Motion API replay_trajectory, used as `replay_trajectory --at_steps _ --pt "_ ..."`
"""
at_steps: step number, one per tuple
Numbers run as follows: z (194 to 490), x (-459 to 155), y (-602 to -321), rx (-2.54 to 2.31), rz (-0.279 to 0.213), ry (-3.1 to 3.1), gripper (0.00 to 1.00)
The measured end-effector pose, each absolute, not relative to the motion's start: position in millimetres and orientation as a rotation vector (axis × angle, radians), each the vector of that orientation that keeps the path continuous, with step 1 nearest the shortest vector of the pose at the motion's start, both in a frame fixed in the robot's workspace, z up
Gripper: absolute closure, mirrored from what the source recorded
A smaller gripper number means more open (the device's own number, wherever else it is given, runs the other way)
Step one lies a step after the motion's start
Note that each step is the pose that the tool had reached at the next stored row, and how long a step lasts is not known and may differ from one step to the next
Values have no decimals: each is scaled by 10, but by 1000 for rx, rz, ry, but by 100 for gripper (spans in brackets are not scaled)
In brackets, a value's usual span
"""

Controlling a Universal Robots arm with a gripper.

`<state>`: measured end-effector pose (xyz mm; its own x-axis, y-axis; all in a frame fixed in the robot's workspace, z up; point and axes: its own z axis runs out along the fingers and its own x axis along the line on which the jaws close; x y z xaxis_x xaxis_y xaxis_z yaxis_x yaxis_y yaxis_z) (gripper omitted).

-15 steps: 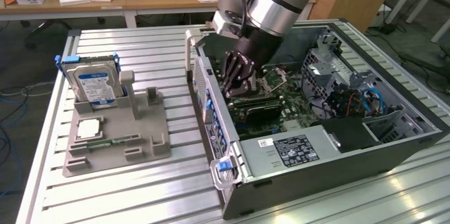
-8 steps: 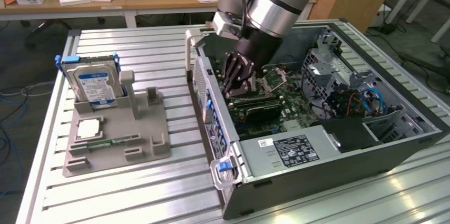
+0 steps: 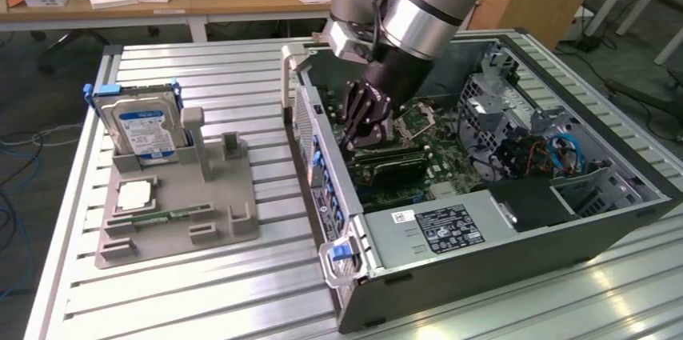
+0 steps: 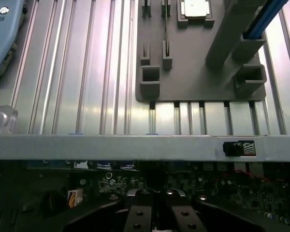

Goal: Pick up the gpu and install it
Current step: 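Press down on the gpu until it lock into place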

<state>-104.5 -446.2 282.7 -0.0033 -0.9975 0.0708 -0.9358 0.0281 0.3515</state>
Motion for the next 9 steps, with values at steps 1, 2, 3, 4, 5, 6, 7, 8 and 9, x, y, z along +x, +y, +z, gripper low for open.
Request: replay_trajectory --at_steps 1,2,3,4,5,6,7,8,9 --pt "2835 -1028 -4462 1979 -292 -2012 90" --pt "2833 -1016 -4461 1979 -293 -2012 90" --pt "2834 -1014 -4459 1979 -292 -2012 90" --pt "2831 -1014 -4456 1979 -292 -2012 90" --pt "2829 -1014 -4454 1980 -290 -2014 90" --pt "2824 -1014 -4452 1983 -284 -2017 90" --pt "2818 -1014 -4452 1987 -277 -2022 90" --pt "2812 -1014 -4450 1991 -270 -2026 90" --pt "2807 -1016 -4450 1996 -263 -2030 90"
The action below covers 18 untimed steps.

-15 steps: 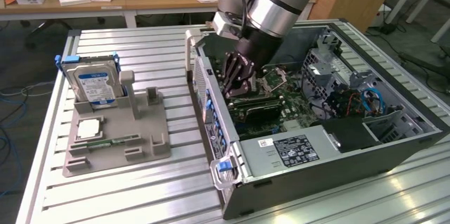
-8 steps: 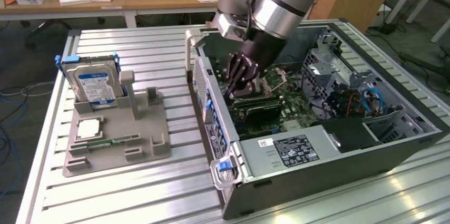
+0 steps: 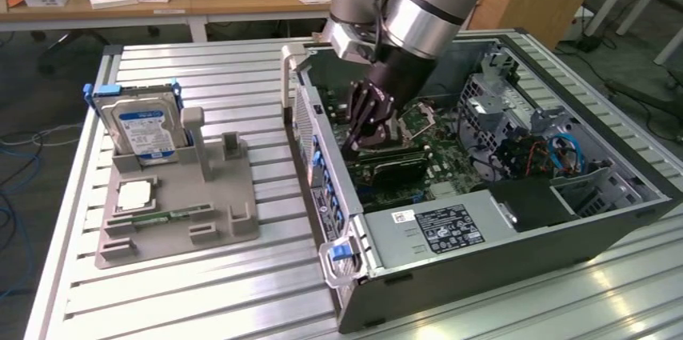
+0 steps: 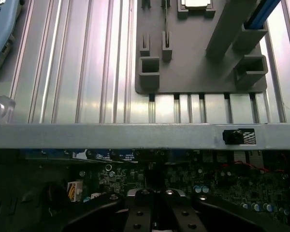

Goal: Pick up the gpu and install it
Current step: 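Press down on the gpu until it lock into place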

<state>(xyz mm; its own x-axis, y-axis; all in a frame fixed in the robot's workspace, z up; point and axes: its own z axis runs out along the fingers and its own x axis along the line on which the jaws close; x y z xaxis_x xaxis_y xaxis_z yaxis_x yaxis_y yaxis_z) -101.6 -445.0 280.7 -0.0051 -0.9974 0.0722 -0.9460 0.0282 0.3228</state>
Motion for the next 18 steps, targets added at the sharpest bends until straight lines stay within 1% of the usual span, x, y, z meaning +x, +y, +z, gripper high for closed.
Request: replay_trajectory --at_steps 5,10,18 --pt "2795 -1084 -4450 2001 -242 -2036 90" --pt "2774 -1130 -4450 1981 -205 -2026 90" --pt "2697 -1130 -4451 1976 -177 -2023 90"
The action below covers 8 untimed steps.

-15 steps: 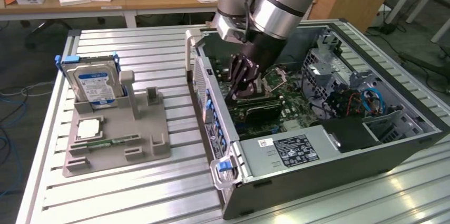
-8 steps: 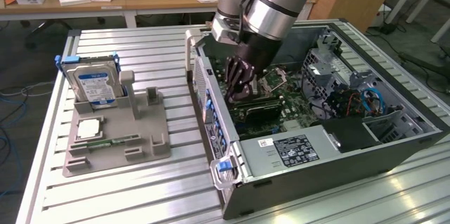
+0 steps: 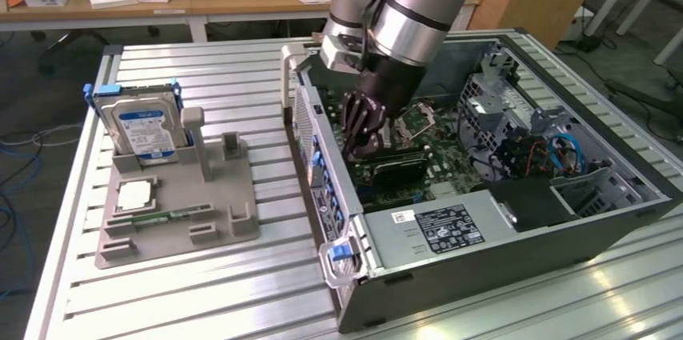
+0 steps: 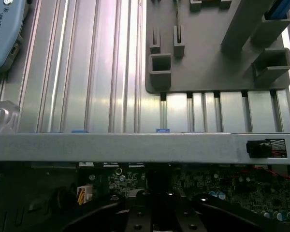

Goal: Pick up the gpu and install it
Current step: 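Press down on the gpu until it lock into place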

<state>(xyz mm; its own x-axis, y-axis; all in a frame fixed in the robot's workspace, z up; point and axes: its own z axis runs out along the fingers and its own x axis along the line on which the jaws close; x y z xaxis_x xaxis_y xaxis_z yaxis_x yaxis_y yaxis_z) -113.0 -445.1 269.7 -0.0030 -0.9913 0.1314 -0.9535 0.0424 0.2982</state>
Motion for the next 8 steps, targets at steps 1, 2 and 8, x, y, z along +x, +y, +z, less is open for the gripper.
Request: replay_trajectory --at_steps 1,2,8 --pt "2692 -1126 -4451 1976 -173 -2024 90" --pt "2688 -1119 -4450 1977 -171 -2025 90" --pt "2668 -1085 -4445 1975 -147 -2027 90"
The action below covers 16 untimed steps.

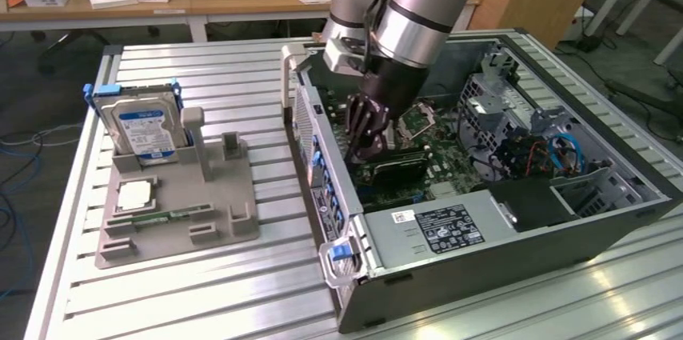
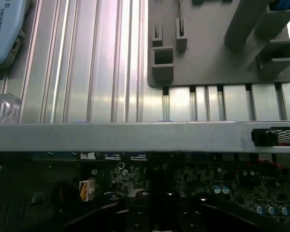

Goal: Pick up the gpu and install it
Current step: 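Press down on the gpu until it lock into place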

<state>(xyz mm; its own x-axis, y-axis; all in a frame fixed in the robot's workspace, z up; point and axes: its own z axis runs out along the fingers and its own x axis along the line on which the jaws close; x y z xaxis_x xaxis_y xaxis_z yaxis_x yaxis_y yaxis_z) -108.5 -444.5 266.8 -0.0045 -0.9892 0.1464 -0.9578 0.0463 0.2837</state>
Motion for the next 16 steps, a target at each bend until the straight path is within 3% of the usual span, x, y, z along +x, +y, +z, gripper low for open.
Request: replay_trajectory --at_steps 5,16 --pt "2650 -1098 -4444 2002 -100 -2051 90" --pt "2628 -1202 -4459 2002 -62 -2041 90"
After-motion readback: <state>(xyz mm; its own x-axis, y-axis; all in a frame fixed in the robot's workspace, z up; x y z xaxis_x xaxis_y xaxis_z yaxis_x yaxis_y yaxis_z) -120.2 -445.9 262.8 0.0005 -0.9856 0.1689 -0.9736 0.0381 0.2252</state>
